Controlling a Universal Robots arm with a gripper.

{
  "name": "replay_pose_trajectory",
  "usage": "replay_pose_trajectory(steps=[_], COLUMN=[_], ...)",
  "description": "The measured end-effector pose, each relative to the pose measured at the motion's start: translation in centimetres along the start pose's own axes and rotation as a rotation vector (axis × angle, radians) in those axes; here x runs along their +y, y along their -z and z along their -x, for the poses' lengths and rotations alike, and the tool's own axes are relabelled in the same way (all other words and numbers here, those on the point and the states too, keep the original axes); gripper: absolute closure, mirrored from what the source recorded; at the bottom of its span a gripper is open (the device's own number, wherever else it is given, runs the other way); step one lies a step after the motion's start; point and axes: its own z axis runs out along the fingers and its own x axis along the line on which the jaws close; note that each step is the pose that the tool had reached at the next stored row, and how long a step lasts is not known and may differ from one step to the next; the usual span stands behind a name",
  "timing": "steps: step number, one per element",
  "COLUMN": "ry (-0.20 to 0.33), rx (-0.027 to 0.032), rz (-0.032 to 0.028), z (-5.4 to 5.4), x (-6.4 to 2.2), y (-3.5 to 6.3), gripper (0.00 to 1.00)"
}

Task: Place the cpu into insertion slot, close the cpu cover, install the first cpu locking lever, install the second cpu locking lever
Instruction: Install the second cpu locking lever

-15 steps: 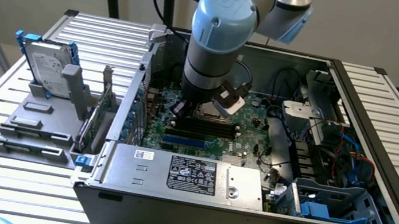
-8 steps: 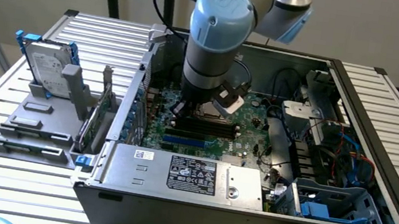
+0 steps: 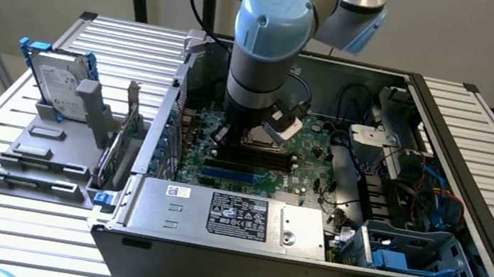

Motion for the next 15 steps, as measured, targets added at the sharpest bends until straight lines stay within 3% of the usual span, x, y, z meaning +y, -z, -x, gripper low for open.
replay_pose_trajectory(steps=[5,10,15], ry=[0.0,0.0,0.0], rx=[-0.0027,-0.003,-0.0029], rz=[0.0021,0.0022,0.0022], z=[-0.2,0.0,0.1], x=[-0.25,-1.03,-1.3], y=[1.09,2.24,2.48], gripper=[0.89,0.89,0.89])
